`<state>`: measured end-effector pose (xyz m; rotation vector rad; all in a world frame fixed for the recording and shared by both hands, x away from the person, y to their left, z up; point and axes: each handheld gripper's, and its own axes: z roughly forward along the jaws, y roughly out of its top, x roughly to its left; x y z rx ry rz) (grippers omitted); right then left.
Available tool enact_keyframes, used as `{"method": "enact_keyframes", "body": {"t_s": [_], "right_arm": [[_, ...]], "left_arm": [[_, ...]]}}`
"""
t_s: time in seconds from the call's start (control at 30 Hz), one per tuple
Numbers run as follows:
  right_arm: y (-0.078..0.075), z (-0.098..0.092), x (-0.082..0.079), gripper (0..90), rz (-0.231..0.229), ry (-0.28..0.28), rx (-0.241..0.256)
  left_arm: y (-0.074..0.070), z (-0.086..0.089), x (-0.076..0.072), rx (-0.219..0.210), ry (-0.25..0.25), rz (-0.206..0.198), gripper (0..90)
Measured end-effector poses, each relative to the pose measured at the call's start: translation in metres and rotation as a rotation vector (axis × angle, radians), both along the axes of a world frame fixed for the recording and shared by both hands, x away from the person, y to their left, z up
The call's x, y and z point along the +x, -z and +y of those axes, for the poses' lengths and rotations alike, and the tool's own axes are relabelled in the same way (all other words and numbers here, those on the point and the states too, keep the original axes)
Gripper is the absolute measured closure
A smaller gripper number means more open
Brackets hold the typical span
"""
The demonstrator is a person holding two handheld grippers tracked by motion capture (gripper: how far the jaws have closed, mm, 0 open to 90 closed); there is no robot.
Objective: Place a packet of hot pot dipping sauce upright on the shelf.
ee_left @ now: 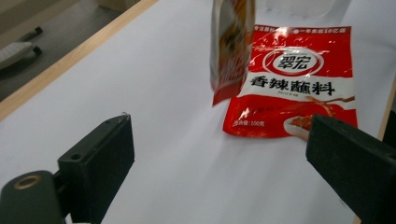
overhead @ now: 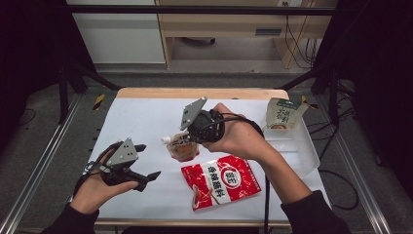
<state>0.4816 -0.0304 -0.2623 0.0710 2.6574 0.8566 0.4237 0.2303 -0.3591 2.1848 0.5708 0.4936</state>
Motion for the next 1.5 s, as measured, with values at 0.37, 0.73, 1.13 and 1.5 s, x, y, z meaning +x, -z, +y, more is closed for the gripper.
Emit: {"method": "enact_keyframes", "body": {"t_s": [0.37,0.73,1.13,1.5], "right_arm": [[-0.013,-0.035,-0.002,87.8,-0.041,0.020,0.020],[-0.023,-0.073,0.000,88.0,-0.080,0.064,0.029],[-0.036,-0.121,-0.003,87.9,-0.143,0.149,0.056],[-0.040,-0.165,-0.004,88.0,-0.184,0.229,0.072]], "left_arm": [[0.042,0.019,-0.006,0.000,-0.061,0.017,7.2],[0.066,0.043,-0.010,-0.063,-0.147,0.030,6.3],[0.079,0.057,-0.013,-0.093,-0.213,0.034,6.0],[0.082,0.069,-0.016,-0.110,-0.252,0.031,6.0]]}}
